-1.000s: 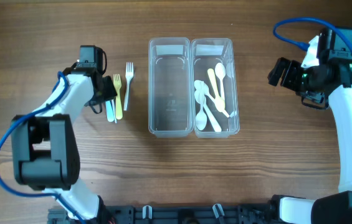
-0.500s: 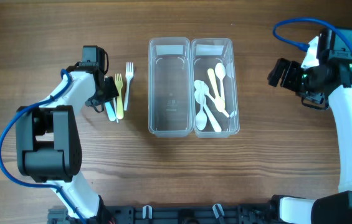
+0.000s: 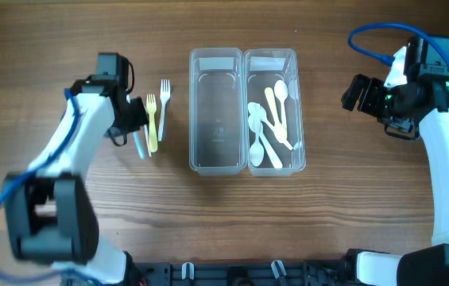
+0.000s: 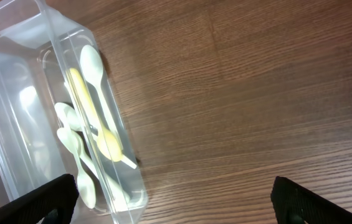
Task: Pack container
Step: 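Carry the light blue fork into the left tray and release it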
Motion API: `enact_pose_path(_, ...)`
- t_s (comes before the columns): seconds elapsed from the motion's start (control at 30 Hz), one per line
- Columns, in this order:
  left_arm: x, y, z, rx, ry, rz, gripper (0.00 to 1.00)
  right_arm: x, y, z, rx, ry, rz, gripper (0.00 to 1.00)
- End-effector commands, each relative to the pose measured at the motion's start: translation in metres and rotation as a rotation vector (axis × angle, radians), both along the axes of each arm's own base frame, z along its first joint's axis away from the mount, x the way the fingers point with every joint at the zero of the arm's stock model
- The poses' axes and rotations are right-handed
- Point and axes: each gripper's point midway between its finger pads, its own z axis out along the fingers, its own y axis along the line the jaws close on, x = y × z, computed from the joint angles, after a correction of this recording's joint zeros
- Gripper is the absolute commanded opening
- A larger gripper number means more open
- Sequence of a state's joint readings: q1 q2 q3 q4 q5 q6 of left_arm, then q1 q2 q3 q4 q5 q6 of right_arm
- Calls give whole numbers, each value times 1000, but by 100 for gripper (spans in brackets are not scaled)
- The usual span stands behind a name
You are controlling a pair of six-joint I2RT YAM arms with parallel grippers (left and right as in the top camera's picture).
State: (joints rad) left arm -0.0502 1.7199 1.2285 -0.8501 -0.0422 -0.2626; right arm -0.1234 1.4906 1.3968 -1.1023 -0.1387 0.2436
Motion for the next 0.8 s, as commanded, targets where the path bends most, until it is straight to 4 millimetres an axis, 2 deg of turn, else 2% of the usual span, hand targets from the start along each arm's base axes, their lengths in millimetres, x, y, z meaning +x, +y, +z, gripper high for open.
enact_pose_path(0.0,8,-37,68,-47,-192,-112,4,1,0,-2,8,3,7,100)
enact_pose_path(0.07,4,-59,84,-75,-238,-166,4,1,0,-2,8,3,7,100)
enact_pose_path(0.13,-1,-80,91,-103,-259,-192,4,1,0,-2,8,4,8,100)
enact_pose_path(0.3,-13,-140,86,-148,-252,-290,4,1,0,-2,8,3,7,100)
enact_pose_path(0.47,-18,-186,85,-175,-285,-403,4,1,0,-2,8,4,7,100)
enact_pose_path(0.57,-20,-204,81,-184,-292,-444,4,1,0,-2,8,4,7,100)
enact_pose_path(0.63,-19,-208,69,-171,-269,-452,7,1,0,-2,9,5,7,100)
enact_pose_path(0.77,-17,-210,34,-153,-190,-426,30,0,0,-2,9,8,7,100)
